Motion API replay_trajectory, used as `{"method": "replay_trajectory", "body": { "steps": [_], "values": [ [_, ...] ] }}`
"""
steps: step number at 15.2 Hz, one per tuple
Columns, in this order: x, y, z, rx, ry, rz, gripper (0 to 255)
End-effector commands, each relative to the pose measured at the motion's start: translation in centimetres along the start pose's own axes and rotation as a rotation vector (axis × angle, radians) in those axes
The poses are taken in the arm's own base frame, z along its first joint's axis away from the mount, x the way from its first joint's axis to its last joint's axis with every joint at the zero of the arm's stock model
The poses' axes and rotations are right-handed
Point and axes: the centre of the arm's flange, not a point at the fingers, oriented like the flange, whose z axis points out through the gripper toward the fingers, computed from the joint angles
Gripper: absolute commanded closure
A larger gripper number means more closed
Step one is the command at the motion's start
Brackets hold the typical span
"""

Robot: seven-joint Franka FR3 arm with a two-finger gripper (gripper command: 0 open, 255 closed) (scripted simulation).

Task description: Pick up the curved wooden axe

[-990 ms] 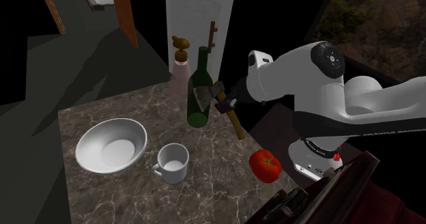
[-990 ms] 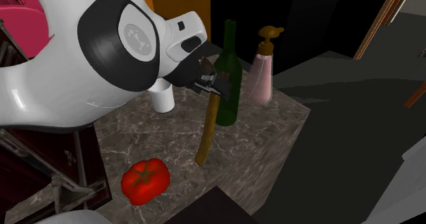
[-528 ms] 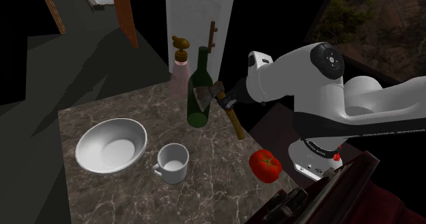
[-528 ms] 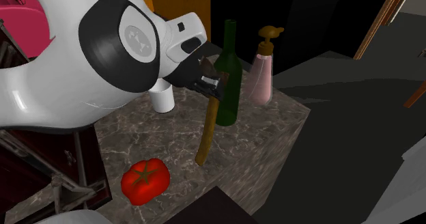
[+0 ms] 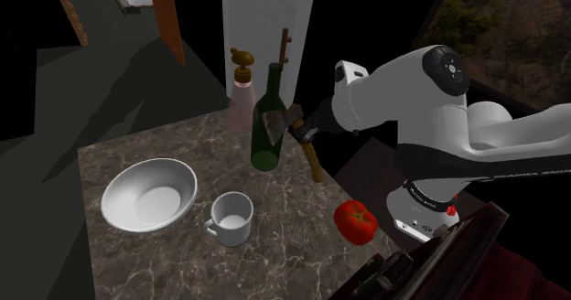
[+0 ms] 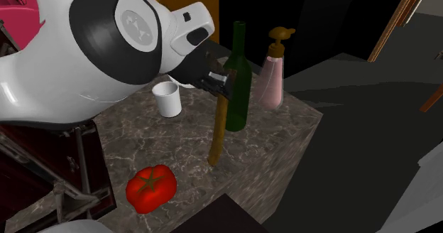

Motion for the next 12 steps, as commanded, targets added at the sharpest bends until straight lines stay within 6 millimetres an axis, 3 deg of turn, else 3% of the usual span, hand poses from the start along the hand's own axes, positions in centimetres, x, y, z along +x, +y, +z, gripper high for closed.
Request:
{"method": "replay_trajectory", "body": {
  "steps": [1,12],
  "values": [
    [0.6,0.4,-0.8,0.000,0.000,0.000,255],
    [3.7,1.5,-5.0,0.000,0.000,0.000,255]
  ]
}}
